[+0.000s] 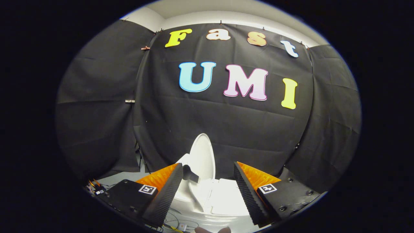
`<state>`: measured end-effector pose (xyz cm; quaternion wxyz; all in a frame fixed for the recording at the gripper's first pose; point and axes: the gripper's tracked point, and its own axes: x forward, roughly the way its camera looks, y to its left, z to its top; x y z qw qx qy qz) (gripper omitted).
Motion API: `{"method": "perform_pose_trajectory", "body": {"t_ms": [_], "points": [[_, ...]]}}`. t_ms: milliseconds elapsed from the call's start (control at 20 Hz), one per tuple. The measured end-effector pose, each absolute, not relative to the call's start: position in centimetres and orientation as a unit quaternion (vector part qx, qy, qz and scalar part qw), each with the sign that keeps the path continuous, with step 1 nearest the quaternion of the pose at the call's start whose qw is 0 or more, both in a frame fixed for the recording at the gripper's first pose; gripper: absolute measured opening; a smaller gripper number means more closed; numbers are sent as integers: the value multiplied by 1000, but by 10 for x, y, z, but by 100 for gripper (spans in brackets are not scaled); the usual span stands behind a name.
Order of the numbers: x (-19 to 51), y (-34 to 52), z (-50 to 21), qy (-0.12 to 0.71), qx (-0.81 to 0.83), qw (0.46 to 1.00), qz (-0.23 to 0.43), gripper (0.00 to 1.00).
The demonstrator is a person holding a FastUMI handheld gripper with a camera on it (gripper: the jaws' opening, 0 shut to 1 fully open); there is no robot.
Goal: Open the toilet lid.
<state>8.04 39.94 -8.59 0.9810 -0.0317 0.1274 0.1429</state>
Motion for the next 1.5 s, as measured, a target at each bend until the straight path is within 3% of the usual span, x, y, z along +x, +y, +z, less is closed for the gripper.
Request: {"method": "perform_pose_trajectory", "body": {"t_ms": [850,1500], "points": [[31,238,12,49,14,993,107,98],[-5,130,16,11,19,997,74,98]]}}
